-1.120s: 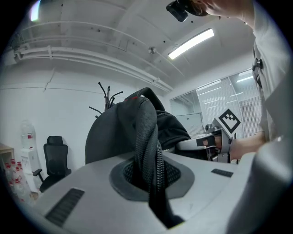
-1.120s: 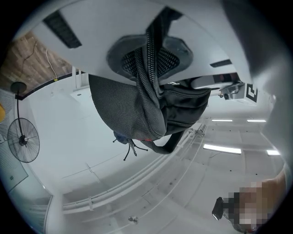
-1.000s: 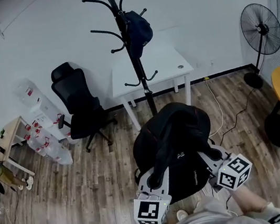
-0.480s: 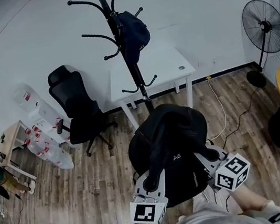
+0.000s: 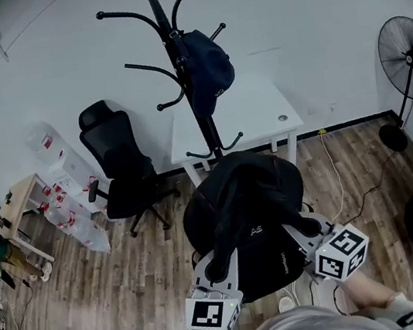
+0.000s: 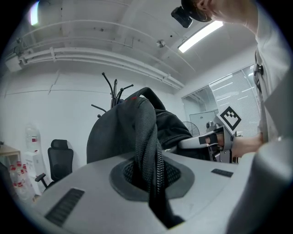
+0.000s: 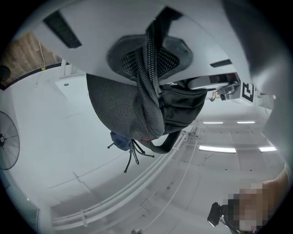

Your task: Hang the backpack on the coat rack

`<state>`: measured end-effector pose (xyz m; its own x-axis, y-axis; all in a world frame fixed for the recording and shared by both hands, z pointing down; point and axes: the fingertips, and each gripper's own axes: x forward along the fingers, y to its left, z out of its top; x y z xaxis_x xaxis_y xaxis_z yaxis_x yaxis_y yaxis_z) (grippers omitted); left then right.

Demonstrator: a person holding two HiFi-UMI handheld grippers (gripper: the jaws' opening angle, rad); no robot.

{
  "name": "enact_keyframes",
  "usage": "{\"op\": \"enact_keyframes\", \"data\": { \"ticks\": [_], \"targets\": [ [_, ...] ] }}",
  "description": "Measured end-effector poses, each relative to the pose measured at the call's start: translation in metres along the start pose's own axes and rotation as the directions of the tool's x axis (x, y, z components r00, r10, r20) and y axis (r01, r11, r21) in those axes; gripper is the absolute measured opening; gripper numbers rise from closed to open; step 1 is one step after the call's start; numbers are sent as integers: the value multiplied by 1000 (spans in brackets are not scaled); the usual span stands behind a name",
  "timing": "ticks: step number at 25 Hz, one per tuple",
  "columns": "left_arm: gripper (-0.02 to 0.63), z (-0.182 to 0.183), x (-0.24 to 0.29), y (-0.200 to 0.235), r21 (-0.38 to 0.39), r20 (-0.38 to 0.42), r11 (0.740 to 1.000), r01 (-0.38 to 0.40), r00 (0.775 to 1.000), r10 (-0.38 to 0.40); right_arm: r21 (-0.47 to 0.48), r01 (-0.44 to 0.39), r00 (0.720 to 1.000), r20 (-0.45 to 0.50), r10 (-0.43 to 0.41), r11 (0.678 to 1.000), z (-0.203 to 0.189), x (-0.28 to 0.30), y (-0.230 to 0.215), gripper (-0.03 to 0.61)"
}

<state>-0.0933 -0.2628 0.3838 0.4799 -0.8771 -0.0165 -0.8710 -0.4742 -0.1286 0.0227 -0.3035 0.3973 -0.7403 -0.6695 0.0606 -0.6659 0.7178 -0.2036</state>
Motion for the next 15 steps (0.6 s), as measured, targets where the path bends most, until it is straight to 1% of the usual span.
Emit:
{"op": "enact_keyframes", "data": {
  "ticks": [8, 15],
  "targets": [
    [20, 33, 47, 25, 28, 43, 996, -80, 996, 79, -51, -86, 996, 1, 86, 995, 46, 33, -34, 34],
    [20, 60, 71, 49, 36, 54, 991, -128, 991, 126, -58, -108, 994, 29, 110, 992, 79, 55, -46, 33]
  ]
}}
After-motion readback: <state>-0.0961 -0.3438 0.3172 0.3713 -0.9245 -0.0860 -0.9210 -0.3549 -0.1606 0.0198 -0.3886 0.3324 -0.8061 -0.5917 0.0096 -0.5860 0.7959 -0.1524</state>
